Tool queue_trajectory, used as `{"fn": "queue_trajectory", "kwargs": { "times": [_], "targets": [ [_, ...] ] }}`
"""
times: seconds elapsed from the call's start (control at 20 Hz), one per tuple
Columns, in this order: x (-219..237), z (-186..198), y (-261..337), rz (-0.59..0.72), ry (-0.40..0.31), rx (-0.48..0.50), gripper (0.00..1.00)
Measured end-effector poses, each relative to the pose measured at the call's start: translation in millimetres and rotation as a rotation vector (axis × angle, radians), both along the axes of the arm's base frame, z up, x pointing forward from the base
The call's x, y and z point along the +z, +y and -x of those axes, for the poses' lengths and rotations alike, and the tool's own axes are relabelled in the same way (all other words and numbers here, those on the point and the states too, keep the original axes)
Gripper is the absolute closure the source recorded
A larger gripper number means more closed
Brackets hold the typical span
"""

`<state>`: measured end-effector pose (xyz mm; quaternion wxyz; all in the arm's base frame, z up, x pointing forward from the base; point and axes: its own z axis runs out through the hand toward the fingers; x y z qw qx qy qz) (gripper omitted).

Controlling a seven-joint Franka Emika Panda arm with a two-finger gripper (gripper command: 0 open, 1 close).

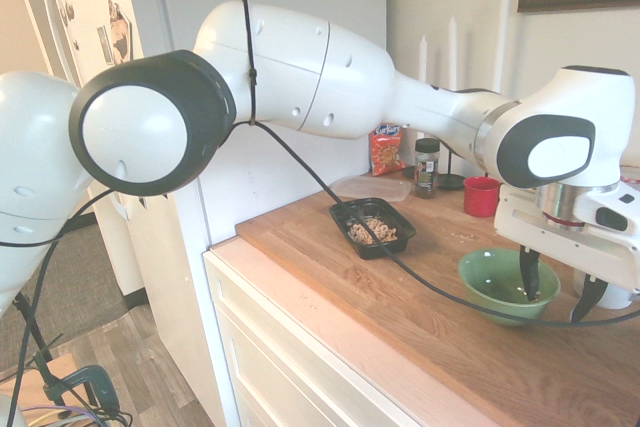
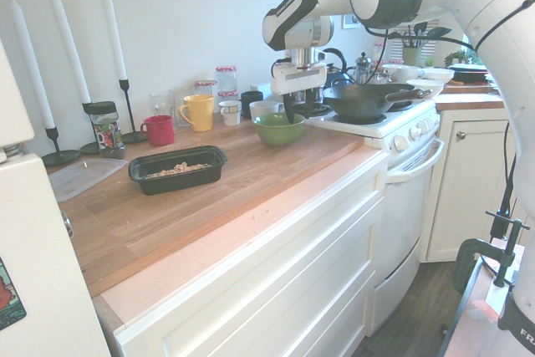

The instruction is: Pour the cereal into the box

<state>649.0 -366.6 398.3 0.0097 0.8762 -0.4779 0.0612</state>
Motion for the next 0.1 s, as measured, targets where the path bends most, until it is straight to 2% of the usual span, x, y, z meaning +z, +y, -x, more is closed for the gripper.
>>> {"fn": "queue_trajectory", "kwargs": {
  "times": [0.1],
  "targets": [
    [20.1,9.2,-6.2,0.013,-0.027,-0.004,0.0]
  ]
}}
